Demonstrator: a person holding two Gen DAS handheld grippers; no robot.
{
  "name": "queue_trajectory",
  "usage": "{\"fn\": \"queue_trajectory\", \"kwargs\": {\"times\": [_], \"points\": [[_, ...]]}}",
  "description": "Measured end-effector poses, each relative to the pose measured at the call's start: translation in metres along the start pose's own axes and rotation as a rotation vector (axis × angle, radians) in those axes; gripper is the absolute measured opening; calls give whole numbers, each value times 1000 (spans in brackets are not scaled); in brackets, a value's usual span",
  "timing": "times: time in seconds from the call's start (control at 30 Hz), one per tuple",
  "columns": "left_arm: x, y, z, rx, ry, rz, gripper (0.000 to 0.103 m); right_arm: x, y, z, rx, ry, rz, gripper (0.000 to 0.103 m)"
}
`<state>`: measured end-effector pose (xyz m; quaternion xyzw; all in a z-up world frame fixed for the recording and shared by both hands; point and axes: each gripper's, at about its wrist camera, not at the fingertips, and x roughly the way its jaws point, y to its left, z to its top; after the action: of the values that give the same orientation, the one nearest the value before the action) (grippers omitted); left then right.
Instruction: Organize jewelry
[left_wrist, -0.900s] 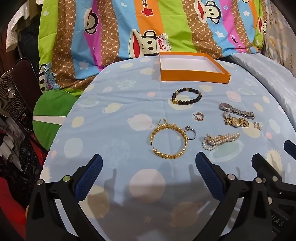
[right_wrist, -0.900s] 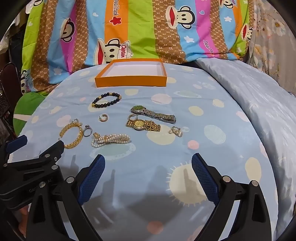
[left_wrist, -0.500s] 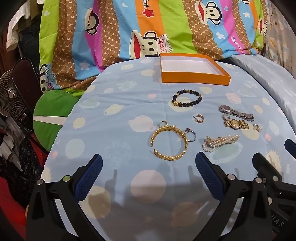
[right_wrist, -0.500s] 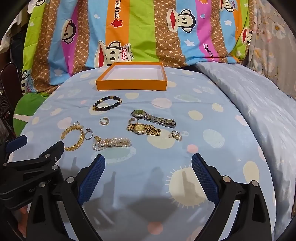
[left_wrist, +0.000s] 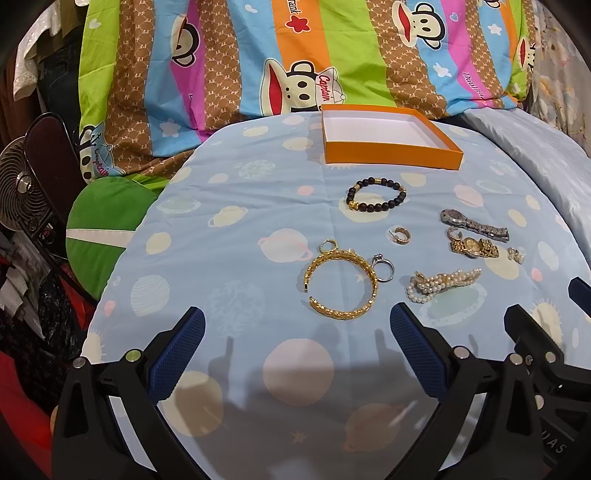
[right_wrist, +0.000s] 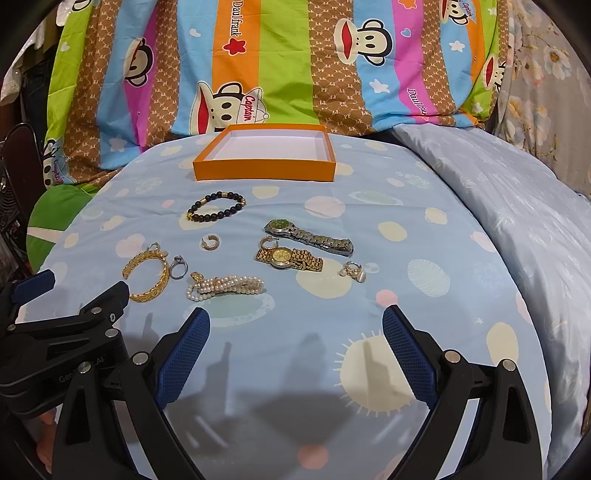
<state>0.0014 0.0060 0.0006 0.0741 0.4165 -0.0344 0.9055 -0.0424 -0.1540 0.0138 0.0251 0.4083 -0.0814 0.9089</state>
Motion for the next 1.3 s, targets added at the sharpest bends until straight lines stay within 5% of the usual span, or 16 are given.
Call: {"fn": "queue_trajectory", "kwargs": {"times": [1.3], "points": [[4, 2, -3, -8, 23, 0, 98, 2, 4, -4, -25, -15, -6, 93]]}}
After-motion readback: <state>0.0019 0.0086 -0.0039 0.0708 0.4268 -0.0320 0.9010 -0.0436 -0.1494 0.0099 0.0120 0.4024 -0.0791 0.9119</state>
